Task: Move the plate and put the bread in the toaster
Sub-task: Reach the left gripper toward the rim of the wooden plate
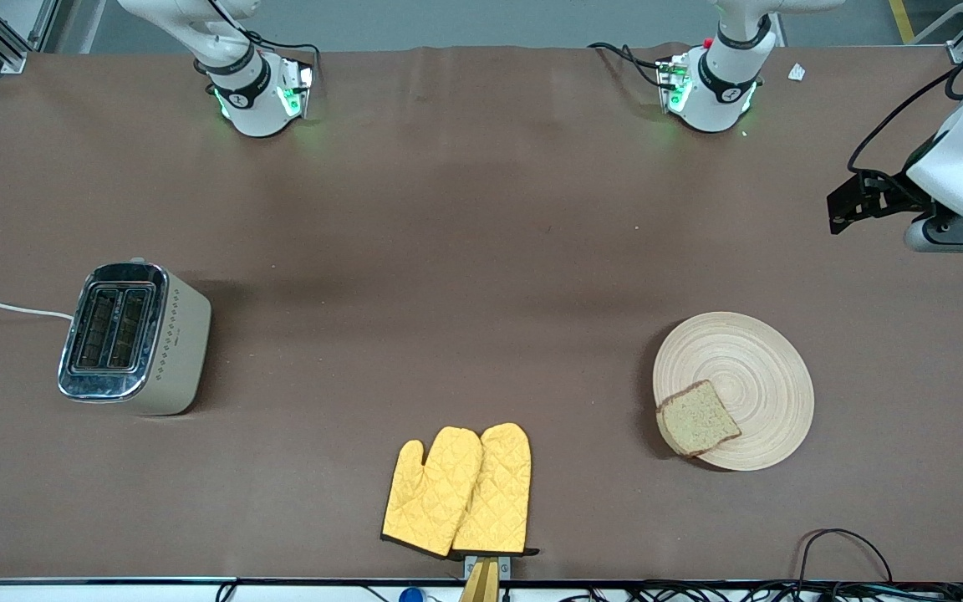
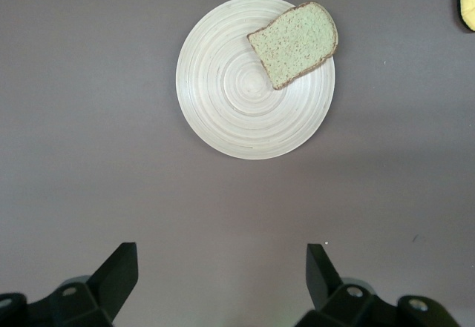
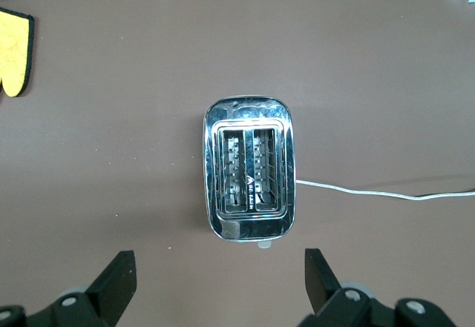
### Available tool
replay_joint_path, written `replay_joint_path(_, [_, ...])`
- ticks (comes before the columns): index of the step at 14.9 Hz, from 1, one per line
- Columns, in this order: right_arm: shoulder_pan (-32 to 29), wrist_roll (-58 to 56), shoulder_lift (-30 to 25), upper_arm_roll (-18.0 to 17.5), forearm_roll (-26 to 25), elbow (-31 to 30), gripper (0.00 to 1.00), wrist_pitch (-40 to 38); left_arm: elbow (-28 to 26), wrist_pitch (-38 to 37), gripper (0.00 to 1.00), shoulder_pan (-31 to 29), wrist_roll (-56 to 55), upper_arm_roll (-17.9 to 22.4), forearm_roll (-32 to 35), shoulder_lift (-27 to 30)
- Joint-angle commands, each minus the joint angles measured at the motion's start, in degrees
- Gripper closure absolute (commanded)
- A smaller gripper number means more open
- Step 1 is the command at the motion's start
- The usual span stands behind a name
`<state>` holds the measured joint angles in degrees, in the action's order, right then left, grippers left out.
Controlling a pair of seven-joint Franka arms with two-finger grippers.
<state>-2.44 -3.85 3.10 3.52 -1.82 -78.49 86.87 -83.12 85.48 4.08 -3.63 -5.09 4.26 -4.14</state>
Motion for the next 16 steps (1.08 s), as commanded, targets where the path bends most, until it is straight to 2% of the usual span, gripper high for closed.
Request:
replay_joint_path(1, [-0.11, -0.2, -0.2, -0.01, 0.68, -0.44, 0.0, 0.49, 1.03, -1.02, 0.0, -0.3, 1.42, -0.27, -0.3, -0.16])
replay_joint_path(4, [-0.2, -0.28, 0.07, -0.01, 1.99, -0.52, 0.0, 1.11, 1.99, -0.41, 0.0, -0.39, 1.17, 0.17, -0.3, -1.12])
replay_joint_path(6, [-0.11, -0.11, -0.02, -0.01, 2.17, -0.35, 0.0, 1.02, 4.53, 0.56, 0.0, -0.74, 1.52, 0.61, -0.48, -4.37])
replay_joint_path(9, [-0.03, 0.07, -0.2, -0.09, 2.17, -0.26, 0.0, 1.02, 4.72, 3.63, 0.0, -1.97, 2.13, 0.79, -0.66, -7.62])
replay_joint_path(14, [0.94, 0.07, -0.28, -0.27, 2.17, -0.17, 0.0, 1.02, 4.81, 7.58, 0.0, -8.11, 2.22, 0.79, -7.59, -13.16])
replay_joint_path(16, [0.94, -0.11, -0.28, -0.18, 2.08, 0.88, 0.0, 1.02, 4.72, 8.82, 0.0, -11.01, 3.18, 0.79, -12.41, -15.36])
